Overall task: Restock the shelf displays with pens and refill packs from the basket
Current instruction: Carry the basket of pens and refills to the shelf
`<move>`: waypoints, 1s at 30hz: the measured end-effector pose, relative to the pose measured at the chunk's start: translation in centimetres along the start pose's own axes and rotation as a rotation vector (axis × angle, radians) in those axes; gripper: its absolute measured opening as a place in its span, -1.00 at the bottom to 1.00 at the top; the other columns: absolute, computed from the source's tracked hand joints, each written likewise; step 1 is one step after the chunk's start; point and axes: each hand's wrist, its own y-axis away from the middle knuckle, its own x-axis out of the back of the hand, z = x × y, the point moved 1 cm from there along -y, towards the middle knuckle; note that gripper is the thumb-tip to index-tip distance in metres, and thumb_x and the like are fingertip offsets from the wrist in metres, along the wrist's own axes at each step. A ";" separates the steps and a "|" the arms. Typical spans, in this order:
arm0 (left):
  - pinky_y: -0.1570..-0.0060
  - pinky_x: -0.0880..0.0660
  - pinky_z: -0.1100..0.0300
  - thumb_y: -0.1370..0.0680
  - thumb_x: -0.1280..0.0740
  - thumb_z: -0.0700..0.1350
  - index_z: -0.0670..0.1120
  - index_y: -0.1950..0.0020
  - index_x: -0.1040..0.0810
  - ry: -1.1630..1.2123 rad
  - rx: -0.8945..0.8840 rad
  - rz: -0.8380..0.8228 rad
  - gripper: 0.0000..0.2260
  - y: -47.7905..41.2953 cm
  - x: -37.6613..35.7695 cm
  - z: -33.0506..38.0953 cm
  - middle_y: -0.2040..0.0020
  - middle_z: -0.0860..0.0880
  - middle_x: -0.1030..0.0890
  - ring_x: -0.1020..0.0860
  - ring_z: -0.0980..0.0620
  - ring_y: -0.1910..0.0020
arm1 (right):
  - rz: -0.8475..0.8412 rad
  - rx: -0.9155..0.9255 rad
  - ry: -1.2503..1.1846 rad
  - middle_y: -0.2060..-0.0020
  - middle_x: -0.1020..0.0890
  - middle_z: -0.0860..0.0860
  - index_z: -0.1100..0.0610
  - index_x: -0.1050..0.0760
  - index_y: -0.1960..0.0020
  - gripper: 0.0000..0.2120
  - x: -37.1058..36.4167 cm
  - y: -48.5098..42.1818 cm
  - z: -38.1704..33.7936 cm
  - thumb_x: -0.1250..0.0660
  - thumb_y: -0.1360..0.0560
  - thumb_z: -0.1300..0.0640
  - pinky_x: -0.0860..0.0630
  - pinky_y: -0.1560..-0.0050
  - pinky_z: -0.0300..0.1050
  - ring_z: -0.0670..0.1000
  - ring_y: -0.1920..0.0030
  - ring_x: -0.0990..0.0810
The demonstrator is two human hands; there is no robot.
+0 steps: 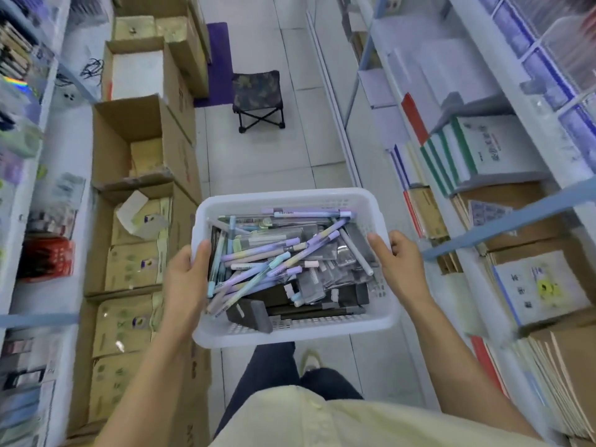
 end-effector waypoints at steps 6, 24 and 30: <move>0.12 -0.56 -0.21 -0.59 -0.20 0.18 -0.26 0.02 -0.51 -0.015 -0.040 -0.089 -0.53 -13.6 -3.7 7.9 0.13 -0.38 -0.55 -0.56 -0.32 0.21 | 0.074 0.000 -0.017 0.47 -0.26 -0.11 0.02 -0.20 0.35 -0.60 -2.0 -12.6 -4.8 -0.31 -0.56 0.01 -0.26 0.49 -0.38 -0.21 0.52 -0.29; 0.24 -0.39 -0.03 -0.62 -0.20 0.13 -0.15 0.20 -0.47 -0.100 -0.107 -0.102 -0.61 -48.7 -19.2 30.6 0.29 -0.21 -0.49 -0.45 -0.12 0.30 | 0.165 -0.055 -0.027 0.47 -0.21 -0.11 0.02 -0.14 0.35 -0.56 -2.8 -52.7 -16.5 -0.32 -0.56 0.00 -0.18 0.51 -0.33 -0.16 0.53 -0.20; 0.28 -0.43 -0.02 -0.62 -0.18 0.14 -0.18 0.14 -0.52 -0.124 -0.180 -0.194 -0.59 -60.0 -23.7 37.6 0.32 -0.16 -0.54 -0.48 -0.09 0.36 | 0.212 -0.116 -0.038 0.41 -0.30 0.01 0.13 -0.29 0.27 -0.66 -3.7 -64.0 -19.1 -0.31 -0.57 -0.01 -0.24 0.49 -0.35 -0.16 0.49 -0.25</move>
